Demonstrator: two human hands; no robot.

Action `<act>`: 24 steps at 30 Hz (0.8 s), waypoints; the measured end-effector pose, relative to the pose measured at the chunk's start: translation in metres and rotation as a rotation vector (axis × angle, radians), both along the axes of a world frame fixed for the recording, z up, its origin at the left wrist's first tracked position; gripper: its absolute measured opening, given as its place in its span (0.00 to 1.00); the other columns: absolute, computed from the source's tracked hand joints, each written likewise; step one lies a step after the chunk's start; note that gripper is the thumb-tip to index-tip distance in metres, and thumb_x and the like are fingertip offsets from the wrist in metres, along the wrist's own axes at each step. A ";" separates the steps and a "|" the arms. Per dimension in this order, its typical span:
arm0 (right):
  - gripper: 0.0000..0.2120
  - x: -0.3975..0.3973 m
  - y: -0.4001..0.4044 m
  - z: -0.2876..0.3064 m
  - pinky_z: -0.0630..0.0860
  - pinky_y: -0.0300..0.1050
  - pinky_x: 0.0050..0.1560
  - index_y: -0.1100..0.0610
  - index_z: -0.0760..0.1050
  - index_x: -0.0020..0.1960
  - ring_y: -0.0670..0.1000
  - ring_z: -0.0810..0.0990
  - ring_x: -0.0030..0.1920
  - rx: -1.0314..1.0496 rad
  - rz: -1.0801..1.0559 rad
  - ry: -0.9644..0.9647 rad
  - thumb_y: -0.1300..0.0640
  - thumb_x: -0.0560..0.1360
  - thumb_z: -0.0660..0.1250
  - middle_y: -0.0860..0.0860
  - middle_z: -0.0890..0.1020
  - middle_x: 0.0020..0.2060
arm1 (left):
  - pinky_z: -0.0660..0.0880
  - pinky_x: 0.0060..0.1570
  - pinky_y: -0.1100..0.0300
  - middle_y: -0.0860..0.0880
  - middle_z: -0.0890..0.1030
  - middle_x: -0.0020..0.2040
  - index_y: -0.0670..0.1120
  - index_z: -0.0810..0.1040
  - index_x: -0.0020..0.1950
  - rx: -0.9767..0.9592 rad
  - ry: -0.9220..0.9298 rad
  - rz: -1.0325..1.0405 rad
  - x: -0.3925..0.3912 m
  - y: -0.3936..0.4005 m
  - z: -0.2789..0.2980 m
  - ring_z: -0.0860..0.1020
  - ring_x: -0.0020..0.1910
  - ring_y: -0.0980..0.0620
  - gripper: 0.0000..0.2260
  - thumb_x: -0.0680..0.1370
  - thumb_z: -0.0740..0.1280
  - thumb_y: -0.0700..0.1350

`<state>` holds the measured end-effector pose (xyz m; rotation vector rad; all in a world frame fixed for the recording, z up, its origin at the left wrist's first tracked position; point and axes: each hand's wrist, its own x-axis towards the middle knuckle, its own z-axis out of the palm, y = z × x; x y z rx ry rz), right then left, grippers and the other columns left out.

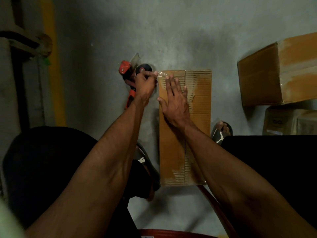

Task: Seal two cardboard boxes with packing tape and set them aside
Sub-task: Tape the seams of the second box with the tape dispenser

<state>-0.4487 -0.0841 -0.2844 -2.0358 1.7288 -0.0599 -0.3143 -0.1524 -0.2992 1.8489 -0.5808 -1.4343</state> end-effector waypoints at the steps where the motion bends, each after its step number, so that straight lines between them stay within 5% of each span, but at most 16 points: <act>1: 0.37 0.000 0.000 0.000 0.45 0.60 0.81 0.55 0.45 0.83 0.53 0.45 0.82 -0.001 0.005 -0.001 0.39 0.83 0.53 0.53 0.46 0.83 | 0.83 0.51 0.43 0.42 0.85 0.43 0.42 0.80 0.43 0.005 0.004 0.031 -0.004 0.001 -0.002 0.85 0.47 0.43 0.09 0.80 0.68 0.45; 5: 0.36 -0.004 0.001 -0.001 0.44 0.60 0.80 0.53 0.46 0.84 0.54 0.45 0.82 -0.022 0.031 -0.023 0.38 0.83 0.54 0.53 0.46 0.83 | 0.83 0.38 0.54 0.45 0.83 0.37 0.42 0.80 0.38 0.102 0.047 0.166 -0.015 -0.004 -0.008 0.83 0.39 0.47 0.09 0.79 0.67 0.39; 12: 0.40 -0.007 0.002 -0.007 0.41 0.57 0.80 0.56 0.43 0.83 0.54 0.41 0.82 -0.016 -0.042 -0.073 0.37 0.82 0.55 0.53 0.44 0.83 | 0.63 0.18 0.67 0.48 0.72 0.30 0.43 0.75 0.42 0.231 0.179 0.276 -0.016 -0.007 -0.009 0.68 0.21 0.56 0.08 0.77 0.61 0.34; 15: 0.40 -0.005 -0.001 -0.005 0.43 0.57 0.80 0.56 0.43 0.83 0.54 0.41 0.82 -0.001 -0.042 -0.059 0.38 0.81 0.56 0.53 0.44 0.83 | 0.79 0.34 0.61 0.47 0.82 0.37 0.40 0.81 0.45 0.179 0.067 0.346 -0.017 -0.012 -0.014 0.81 0.34 0.51 0.06 0.74 0.64 0.35; 18: 0.40 -0.004 -0.002 -0.004 0.45 0.58 0.81 0.57 0.44 0.83 0.54 0.42 0.82 0.002 -0.038 -0.019 0.41 0.80 0.58 0.53 0.46 0.83 | 0.71 0.48 0.74 0.46 0.81 0.44 0.40 0.79 0.47 -0.130 -0.260 0.288 -0.031 -0.012 0.004 0.77 0.41 0.58 0.06 0.74 0.65 0.31; 21: 0.37 -0.004 -0.009 0.004 0.46 0.60 0.80 0.57 0.49 0.83 0.55 0.43 0.82 -0.010 -0.058 0.006 0.42 0.80 0.55 0.54 0.51 0.82 | 0.67 0.50 0.74 0.43 0.79 0.49 0.39 0.78 0.51 -0.478 -0.520 -0.015 -0.037 -0.003 0.014 0.74 0.46 0.56 0.05 0.77 0.64 0.34; 24: 0.34 -0.008 -0.023 0.010 0.44 0.60 0.80 0.55 0.50 0.83 0.56 0.44 0.82 -0.033 -0.074 0.080 0.44 0.80 0.44 0.53 0.52 0.82 | 0.73 0.56 0.59 0.44 0.81 0.51 0.39 0.80 0.54 -0.702 -0.696 -0.384 -0.029 0.006 -0.005 0.77 0.52 0.49 0.07 0.80 0.63 0.39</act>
